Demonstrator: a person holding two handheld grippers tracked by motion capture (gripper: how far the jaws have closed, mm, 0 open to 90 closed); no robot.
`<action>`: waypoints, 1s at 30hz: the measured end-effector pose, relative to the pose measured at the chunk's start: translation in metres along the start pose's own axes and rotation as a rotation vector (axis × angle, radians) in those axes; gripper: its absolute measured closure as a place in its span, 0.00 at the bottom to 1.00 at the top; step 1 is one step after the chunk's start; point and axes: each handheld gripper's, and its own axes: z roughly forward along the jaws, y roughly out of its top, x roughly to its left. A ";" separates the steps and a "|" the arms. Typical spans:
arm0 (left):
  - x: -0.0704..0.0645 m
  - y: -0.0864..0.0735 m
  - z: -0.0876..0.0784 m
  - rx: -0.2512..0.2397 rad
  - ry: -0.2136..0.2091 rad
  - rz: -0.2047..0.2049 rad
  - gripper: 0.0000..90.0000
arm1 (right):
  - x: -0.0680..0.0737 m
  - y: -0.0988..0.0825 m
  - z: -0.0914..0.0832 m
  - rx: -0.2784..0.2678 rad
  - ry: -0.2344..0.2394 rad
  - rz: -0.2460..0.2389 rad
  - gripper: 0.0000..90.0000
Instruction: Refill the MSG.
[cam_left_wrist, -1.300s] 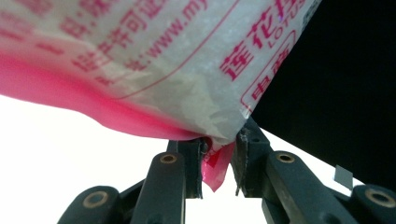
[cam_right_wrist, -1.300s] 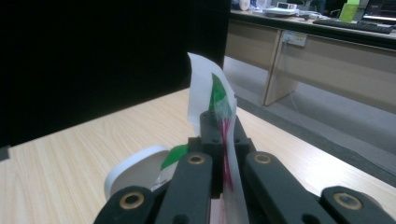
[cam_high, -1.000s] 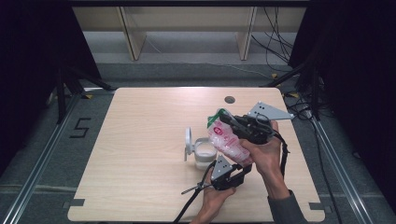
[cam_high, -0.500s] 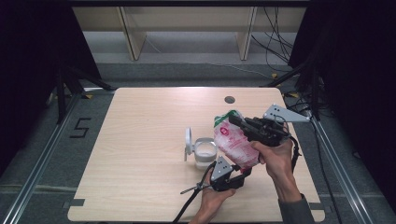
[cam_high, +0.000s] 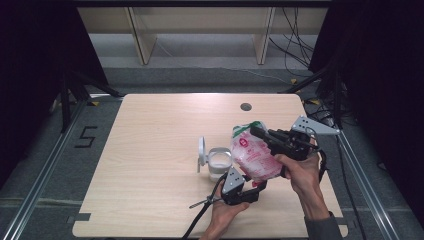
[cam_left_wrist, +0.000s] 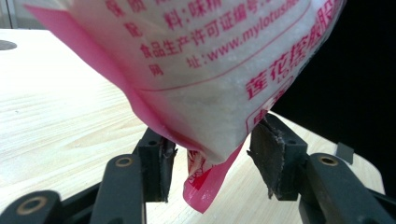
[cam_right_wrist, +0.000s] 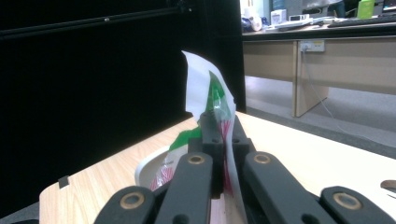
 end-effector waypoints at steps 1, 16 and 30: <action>0.000 -0.001 0.000 -0.017 -0.011 -0.013 0.55 | -0.001 -0.001 0.000 -0.021 -0.002 -0.007 1.00; 0.001 0.008 -0.039 -0.012 0.019 0.042 0.50 | -0.017 -0.019 -0.015 0.007 -0.055 0.037 1.00; 0.013 0.004 -0.077 0.002 0.066 0.037 0.49 | -0.028 -0.034 -0.023 0.003 -0.089 0.025 1.00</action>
